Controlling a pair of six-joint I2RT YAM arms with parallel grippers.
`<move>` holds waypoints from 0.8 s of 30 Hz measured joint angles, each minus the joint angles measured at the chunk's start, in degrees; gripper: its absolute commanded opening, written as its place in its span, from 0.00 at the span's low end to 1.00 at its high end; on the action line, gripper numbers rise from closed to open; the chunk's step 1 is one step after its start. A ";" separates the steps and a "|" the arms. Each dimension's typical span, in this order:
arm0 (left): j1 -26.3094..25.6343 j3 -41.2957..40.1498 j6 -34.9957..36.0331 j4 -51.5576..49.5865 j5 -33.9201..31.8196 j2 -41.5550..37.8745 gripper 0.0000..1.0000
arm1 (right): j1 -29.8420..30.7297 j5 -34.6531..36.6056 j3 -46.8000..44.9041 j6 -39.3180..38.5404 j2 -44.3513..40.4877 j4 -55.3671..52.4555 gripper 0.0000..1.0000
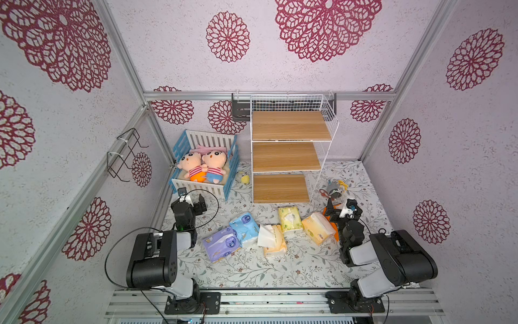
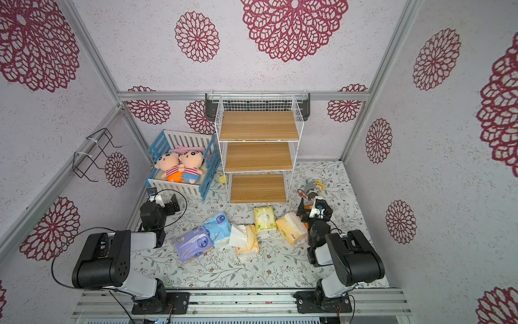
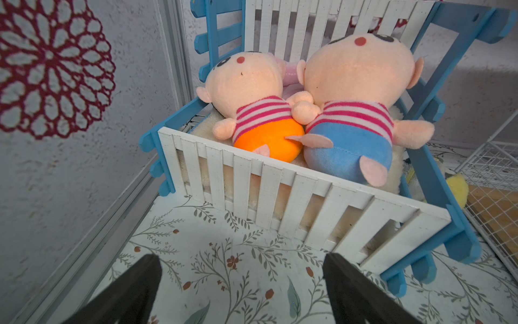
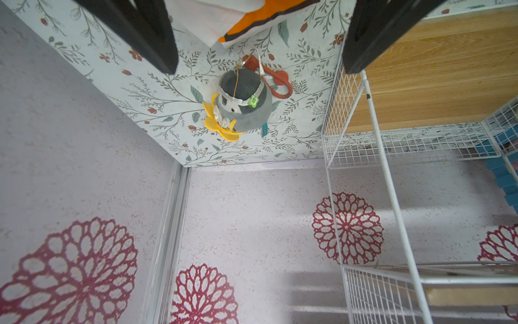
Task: Remove the tissue boxes from the shelf
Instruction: Reset both arms
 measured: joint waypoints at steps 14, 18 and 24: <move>0.00 0.00 -0.02 0.00 0.02 0.00 0.97 | 0.00 0.00 0.00 0.00 0.00 0.00 0.99; 0.00 0.00 -0.02 -0.02 0.02 0.00 0.97 | 0.00 0.00 0.00 0.00 0.00 0.00 0.99; 0.00 0.00 -0.02 -0.52 0.07 0.00 0.97 | 0.00 0.00 0.00 0.00 0.00 0.00 0.99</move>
